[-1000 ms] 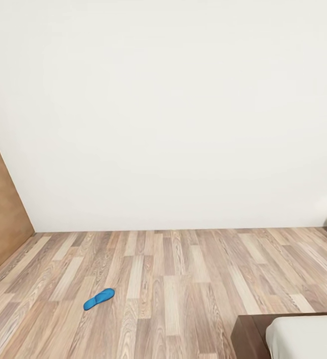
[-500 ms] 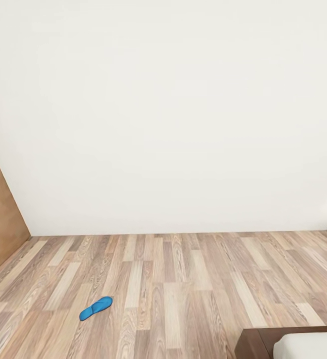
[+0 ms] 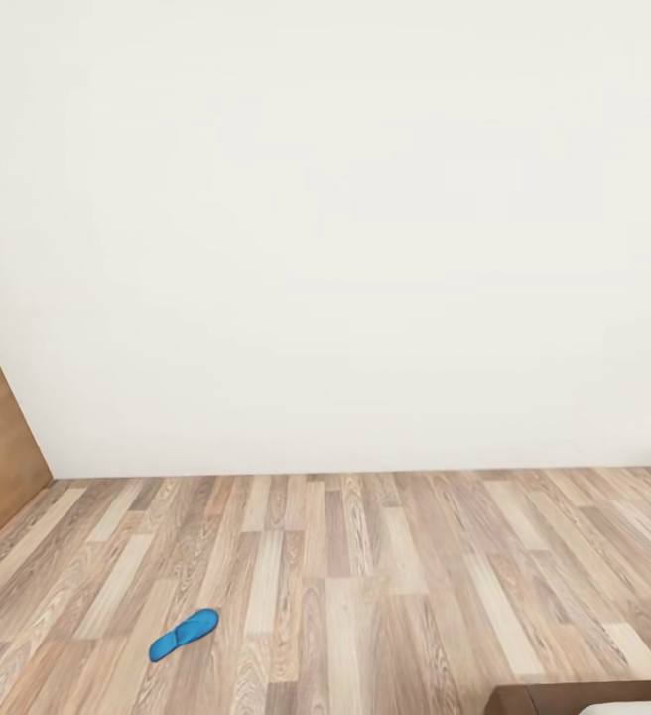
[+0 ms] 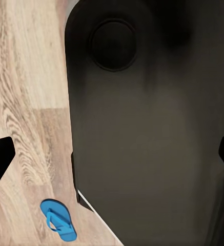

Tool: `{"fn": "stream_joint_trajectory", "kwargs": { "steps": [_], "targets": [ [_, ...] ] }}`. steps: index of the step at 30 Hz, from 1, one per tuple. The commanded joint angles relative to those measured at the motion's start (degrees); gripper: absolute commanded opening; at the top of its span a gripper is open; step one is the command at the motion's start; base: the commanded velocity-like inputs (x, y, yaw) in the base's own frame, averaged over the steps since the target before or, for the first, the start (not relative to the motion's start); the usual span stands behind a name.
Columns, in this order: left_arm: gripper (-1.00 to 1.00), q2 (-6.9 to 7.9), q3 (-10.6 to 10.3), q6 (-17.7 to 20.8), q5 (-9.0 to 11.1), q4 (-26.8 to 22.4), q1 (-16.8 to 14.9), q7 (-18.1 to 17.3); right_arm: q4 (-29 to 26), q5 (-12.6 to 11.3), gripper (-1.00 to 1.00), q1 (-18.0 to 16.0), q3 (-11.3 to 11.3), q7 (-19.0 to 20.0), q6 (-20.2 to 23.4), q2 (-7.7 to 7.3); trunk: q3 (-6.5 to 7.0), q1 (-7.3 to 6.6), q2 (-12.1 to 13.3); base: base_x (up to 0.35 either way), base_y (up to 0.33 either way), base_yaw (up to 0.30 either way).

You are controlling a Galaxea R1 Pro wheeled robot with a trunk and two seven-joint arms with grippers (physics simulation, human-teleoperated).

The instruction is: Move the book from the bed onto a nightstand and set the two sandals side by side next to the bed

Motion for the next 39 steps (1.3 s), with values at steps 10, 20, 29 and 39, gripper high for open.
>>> {"fn": "stream_joint_trajectory", "kwargs": {
  "steps": [10,20,29,39],
  "targets": [
    [1.00,0.00,-0.02,-0.12,-0.03,0.02,-0.02,0.01,-0.07,0.07,1.00,0.00,0.02,0.08,-0.05,0.02,-0.05,0.02,-0.02,0.179,0.000,0.000],
    [1.00,0.00,-0.03,-0.12,-0.03,0.02,-0.03,0.01,-0.09,0.07,1.00,0.01,0.08,0.08,-0.05,0.05,-0.05,0.02,-0.02,0.179,0.000,0.000],
    [1.00,0.00,-0.03,-0.12,-0.03,0.02,-0.03,0.01,-0.11,0.08,1.00,0.02,0.09,0.08,-0.05,0.01,-0.05,0.02,-0.02,0.178,0.000,0.000],
    [1.00,0.00,-0.03,-0.12,-0.03,0.02,-0.03,0.01,-0.14,0.08,1.00,0.00,0.09,0.08,-0.05,0.03,-0.05,0.02,-0.02,0.168,0.000,0.000]
  ]
}}
